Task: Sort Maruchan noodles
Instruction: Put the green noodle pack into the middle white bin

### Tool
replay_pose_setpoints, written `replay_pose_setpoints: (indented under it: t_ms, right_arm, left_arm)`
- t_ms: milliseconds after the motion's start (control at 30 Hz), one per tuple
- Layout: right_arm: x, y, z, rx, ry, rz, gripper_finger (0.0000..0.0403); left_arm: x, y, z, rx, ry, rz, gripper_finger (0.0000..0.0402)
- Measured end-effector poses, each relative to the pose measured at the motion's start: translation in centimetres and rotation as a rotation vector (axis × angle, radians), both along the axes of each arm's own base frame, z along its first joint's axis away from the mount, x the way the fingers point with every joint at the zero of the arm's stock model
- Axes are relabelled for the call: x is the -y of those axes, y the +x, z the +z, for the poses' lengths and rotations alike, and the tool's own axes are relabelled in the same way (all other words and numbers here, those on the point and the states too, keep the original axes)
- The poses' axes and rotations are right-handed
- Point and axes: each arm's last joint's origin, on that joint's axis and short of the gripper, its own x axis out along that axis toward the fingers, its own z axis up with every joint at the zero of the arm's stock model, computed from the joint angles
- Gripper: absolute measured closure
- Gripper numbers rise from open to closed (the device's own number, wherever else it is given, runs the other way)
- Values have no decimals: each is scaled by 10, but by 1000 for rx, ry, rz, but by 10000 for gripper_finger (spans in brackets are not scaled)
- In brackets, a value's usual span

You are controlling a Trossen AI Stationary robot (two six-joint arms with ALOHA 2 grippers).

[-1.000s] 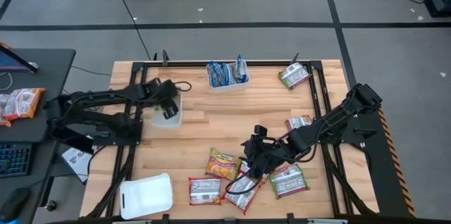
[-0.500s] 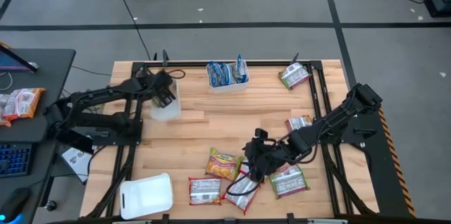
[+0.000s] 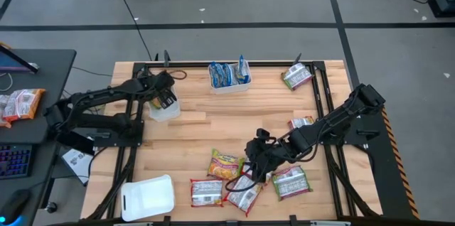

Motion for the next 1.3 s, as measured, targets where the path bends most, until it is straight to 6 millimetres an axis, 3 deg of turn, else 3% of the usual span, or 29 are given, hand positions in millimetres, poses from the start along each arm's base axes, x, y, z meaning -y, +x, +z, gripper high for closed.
replay_pose_setpoints:
  t_ms: [233,367,533,833,1133,1300]
  right_arm:
    - [5,3,0,-13,20,10,167]
    - [4,2,0,-14,22,14,167]
    - [-2,-1,-1,-20,24,32,167]
    - [-24,-15,-2,-40,42,101,167]
    - [-40,-26,-2,-49,66,127,167]
    - [-48,-33,-3,-67,80,128,167]
  left_arm:
    - [-19,-9,39,202,-124,252,115]
    - [-28,-26,52,254,-230,411,107]
    - [-27,-44,41,240,-382,518,107]
    - [-29,-51,25,279,-407,599,106]
    - [-35,-44,24,368,-400,509,119]
    - [-37,-40,23,340,-384,418,159]
